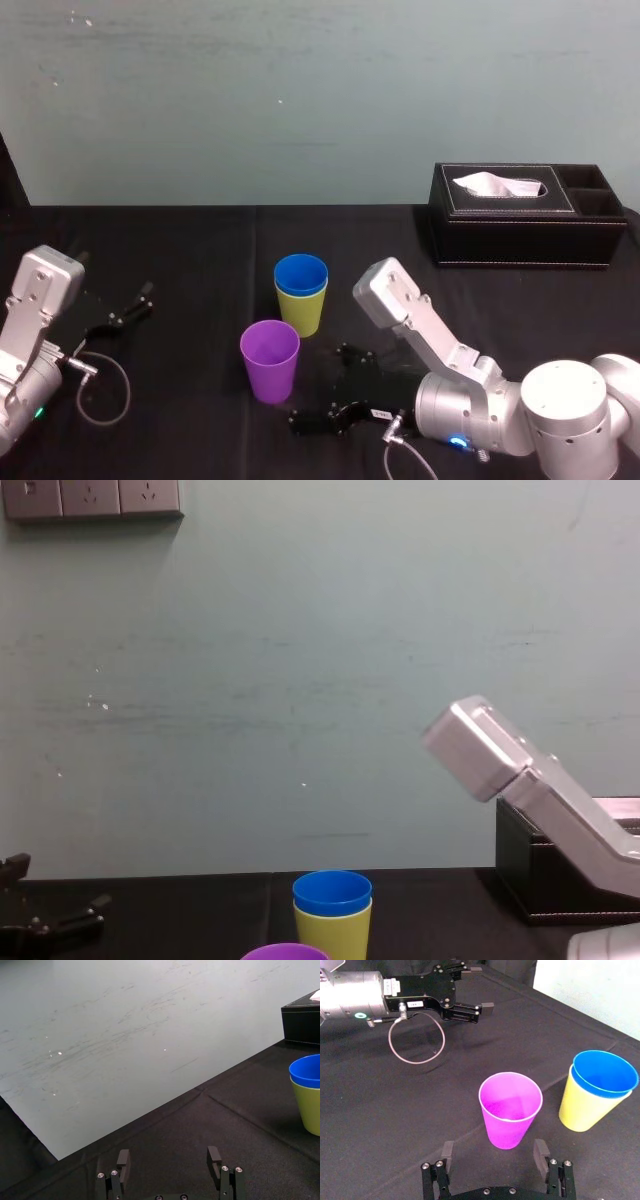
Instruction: Stack the three plastic cups sequentially using one hand.
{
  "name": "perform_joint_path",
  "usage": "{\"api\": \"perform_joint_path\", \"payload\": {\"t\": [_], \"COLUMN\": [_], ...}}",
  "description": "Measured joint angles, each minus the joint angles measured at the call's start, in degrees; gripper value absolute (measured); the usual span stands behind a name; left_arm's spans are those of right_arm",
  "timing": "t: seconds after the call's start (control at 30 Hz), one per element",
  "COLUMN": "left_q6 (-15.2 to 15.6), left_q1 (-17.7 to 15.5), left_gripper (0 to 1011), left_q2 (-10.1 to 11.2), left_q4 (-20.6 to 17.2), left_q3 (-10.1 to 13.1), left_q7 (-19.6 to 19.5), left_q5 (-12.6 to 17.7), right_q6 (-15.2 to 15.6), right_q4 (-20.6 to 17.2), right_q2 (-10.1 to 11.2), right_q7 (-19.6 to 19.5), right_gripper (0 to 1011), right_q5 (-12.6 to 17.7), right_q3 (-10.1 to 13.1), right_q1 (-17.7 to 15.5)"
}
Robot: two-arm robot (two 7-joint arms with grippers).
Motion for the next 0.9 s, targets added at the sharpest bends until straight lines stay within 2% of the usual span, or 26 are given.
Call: {"api": "perform_joint_path", "payload": {"t": [0.4,0.9], "left_q6": [0.00,0.00], "left_q1": [0.00,0.00], "left_gripper": [1000,1000], "left_q2": [0.00,0.00], "left_q4": [0.00,0.00], "left_q3": [0.00,0.00], "left_q7": [0.00,0.00], "left_q5": [0.00,0.00], "right_q6": [0.59,-0.93], "right_q4": [2.27,5.11], "right_q2": [-1.62,-3.69], "right_q7": [-0.82,-1.02], "right_gripper": [1002,1002], "right_q5": [-0.04,-0.13], "right_q3": [-0.87,-1.45], "right_q1": [1.12,2.29]}}
